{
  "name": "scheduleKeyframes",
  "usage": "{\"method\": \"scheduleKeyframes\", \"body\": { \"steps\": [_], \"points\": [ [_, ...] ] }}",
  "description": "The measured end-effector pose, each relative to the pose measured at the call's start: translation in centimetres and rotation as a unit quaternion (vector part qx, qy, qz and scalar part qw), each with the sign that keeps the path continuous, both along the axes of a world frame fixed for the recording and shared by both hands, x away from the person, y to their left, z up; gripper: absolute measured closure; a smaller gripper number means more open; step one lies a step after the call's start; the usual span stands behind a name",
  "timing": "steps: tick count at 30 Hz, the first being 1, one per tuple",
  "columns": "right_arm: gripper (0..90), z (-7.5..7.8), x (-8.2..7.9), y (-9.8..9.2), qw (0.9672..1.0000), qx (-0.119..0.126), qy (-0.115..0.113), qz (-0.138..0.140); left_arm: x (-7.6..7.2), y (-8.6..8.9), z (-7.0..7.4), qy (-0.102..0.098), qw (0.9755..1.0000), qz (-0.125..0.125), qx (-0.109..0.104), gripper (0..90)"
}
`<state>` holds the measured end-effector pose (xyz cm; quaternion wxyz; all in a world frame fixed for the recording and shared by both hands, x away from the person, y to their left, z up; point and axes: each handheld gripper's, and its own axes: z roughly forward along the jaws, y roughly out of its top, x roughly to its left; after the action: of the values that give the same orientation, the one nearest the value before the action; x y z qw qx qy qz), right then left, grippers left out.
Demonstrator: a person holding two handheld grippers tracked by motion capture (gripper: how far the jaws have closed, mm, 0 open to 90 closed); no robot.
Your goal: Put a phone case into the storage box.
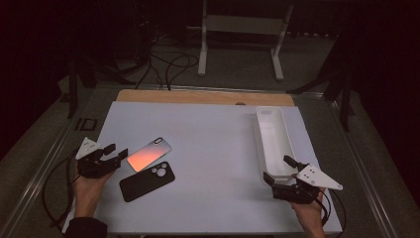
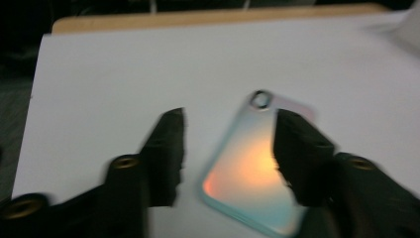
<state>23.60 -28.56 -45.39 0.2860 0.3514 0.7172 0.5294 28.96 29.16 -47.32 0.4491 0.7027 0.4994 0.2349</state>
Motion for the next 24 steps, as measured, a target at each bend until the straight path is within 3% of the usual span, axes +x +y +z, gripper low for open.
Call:
{"method": "scheduleKeyframes", "body": {
  "steps": [1, 2, 3, 6, 7, 8, 11, 14, 17, 20, 24],
  "points": [
    [9.3, 0.1, 0.1, 0.0, 1.0, 0.0, -0.002, 0.001, -1.3, 0.2, 0.3, -0.015, 0.9999, 0.0, -0.004, 29.9],
    [9.3, 0.1, 0.1, 0.0, 1.0, 0.0, -0.002, 0.001, -2.0, 0.3, 0.4, -0.021, 0.9997, 0.0, -0.011, 29.9],
    [9.3, 0.1, 0.1, 0.0, 1.0, 0.0, -0.002, 0.001, -2.0, 0.3, 0.4, -0.021, 0.9997, 0.0, -0.011, 25.0],
    [9.3, 0.1, 0.1, 0.0, 1.0, -0.002, -0.003, 0.0, -2.0, 0.3, 0.4, -0.021, 0.9997, 0.0, -0.011, 25.0],
    [9.3, 0.1, 0.1, 0.0, 1.0, -0.002, -0.003, 0.0, -5.3, 0.8, 0.4, -0.041, 0.9988, -0.015, -0.02, 25.0],
    [9.3, 0.0, 0.6, 0.1, 1.0, -0.002, -0.002, 0.004, -5.8, 0.7, 0.4, -0.04, 0.999, -0.014, -0.015, 1.3],
    [9.3, -0.1, 0.7, 0.6, 0.9999, -0.004, -0.002, 0.012, -7.2, 0.4, 0.3, -0.055, 0.998, -0.02, -0.023, 0.0],
    [9.3, -0.1, 0.6, 0.8, 0.9999, -0.001, -0.003, 0.016, -8.1, -0.2, 0.2, -0.061, 0.9978, -0.023, -0.01, 0.0],
    [9.3, -0.2, 0.4, 0.7, 0.9998, 0.004, -0.005, 0.016, -8.2, -0.2, 0.1, -0.064, 0.9976, -0.026, -0.002, 0.0],
    [9.3, -0.3, 0.2, 0.5, 0.9999, 0.008, -0.005, 0.013, -8.3, 0.0, 0.1, -0.065, 0.9975, -0.028, -0.007, 0.0],
    [9.3, -0.6, -0.2, 0.2, 0.9999, 0.011, -0.005, 0.006, -8.3, -0.2, -0.1, -0.06, 0.9976, -0.034, 0.007, 0.0]
  ]
}}
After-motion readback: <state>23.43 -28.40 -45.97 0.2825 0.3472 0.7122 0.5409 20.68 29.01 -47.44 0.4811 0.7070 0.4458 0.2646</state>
